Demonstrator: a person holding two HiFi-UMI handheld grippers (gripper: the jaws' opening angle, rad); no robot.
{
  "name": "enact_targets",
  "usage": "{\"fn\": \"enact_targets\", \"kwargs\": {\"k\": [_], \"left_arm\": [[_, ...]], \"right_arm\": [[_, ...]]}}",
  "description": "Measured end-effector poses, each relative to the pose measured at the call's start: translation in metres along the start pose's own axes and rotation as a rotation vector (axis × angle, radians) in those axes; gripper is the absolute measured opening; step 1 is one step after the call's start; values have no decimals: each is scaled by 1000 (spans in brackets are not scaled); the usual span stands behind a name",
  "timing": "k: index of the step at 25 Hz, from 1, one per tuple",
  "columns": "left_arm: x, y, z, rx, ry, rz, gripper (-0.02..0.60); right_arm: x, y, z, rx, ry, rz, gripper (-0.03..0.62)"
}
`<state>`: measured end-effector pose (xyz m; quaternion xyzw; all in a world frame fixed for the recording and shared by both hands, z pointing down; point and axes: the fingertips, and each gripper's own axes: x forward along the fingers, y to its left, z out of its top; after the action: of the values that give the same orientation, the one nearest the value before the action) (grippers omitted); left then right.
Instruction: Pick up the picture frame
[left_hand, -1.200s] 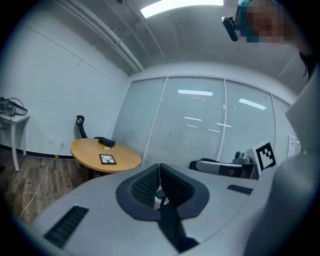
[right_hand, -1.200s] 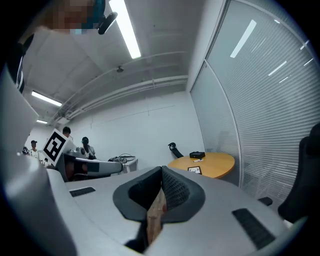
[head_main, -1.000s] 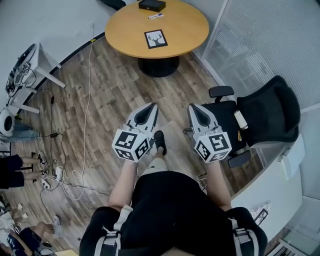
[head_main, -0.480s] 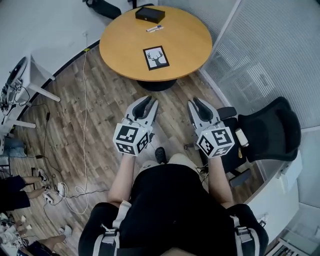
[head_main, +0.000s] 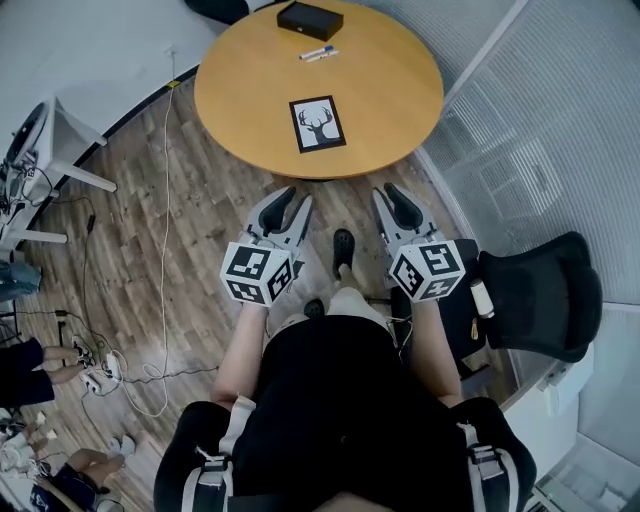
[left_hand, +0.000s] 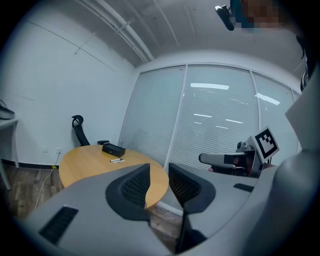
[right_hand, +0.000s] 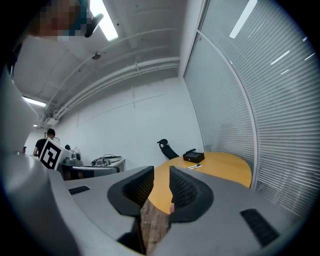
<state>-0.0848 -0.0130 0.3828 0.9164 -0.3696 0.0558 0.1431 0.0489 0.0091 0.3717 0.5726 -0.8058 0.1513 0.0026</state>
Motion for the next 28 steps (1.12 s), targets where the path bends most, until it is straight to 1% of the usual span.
{"fn": "enact_targets", "kwargs": {"k": [3,8,12,16,19,21,24,28], "left_arm": [[40,23,14,-5,5,32,130],[111,64,49,-22,14,97,140],[166,92,56,-55,37,158,147],[213,115,51,-109,59,203,149],[232,127,38,-159,101,236,149],[245,137,30,-179,126,250,149],[269,158,10,-200,164,269,149],[291,186,-16,-226,228,286,149]], "right_arm": [[44,-26,14,-8,11,28,115],[124,-68,47,-42,53,93,115],[180,-101,58,-55,104,151,118],[225,-131,56,-54,157,203,123],[247,-146,48,-40,208,220,132],[262,-155,41,-25,235,223,133],[288,-172,16,-7,283,226,133],[316,-187,-17,34,347,198,133]]}}
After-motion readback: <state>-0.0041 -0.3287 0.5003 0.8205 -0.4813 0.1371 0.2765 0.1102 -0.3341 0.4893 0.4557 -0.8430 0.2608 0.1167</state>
